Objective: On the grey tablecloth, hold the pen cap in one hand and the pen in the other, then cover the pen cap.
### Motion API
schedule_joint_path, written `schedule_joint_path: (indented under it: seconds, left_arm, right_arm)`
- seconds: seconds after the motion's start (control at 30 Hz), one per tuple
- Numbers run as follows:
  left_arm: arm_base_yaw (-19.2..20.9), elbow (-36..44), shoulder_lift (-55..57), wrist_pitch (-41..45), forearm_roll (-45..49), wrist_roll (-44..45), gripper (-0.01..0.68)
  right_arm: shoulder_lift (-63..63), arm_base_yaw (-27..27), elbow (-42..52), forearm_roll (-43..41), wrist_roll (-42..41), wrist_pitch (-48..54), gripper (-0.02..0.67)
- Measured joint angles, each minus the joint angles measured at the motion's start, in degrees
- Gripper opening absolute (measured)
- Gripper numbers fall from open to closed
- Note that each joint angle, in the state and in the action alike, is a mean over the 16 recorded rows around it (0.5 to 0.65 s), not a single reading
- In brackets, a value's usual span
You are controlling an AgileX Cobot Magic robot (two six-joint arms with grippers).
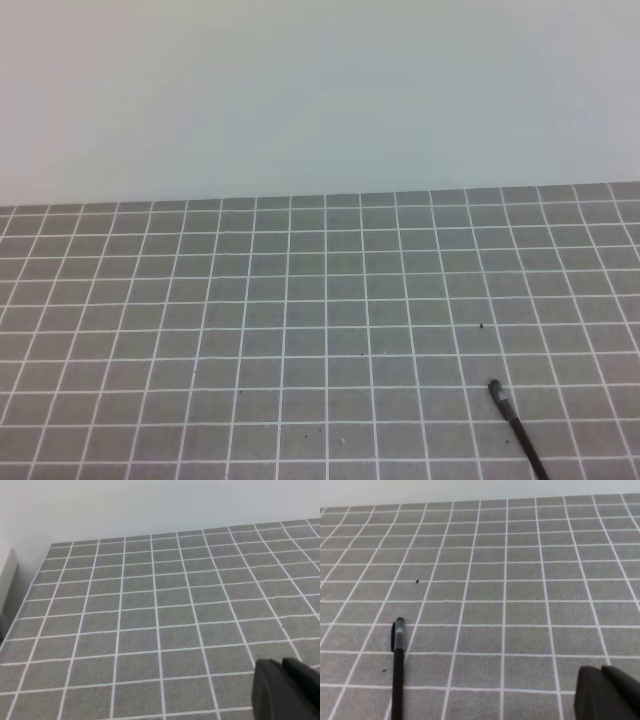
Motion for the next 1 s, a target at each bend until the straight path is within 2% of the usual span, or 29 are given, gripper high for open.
schedule_joint_path:
  seconds: [1.0]
  left_arm:
    - [-0.02,0.00,-0.21,0.00,0.00,0.00,0.000]
  right_arm:
    - [-0.06,0.00,0.14,0.03,0.03,0.03,0.007]
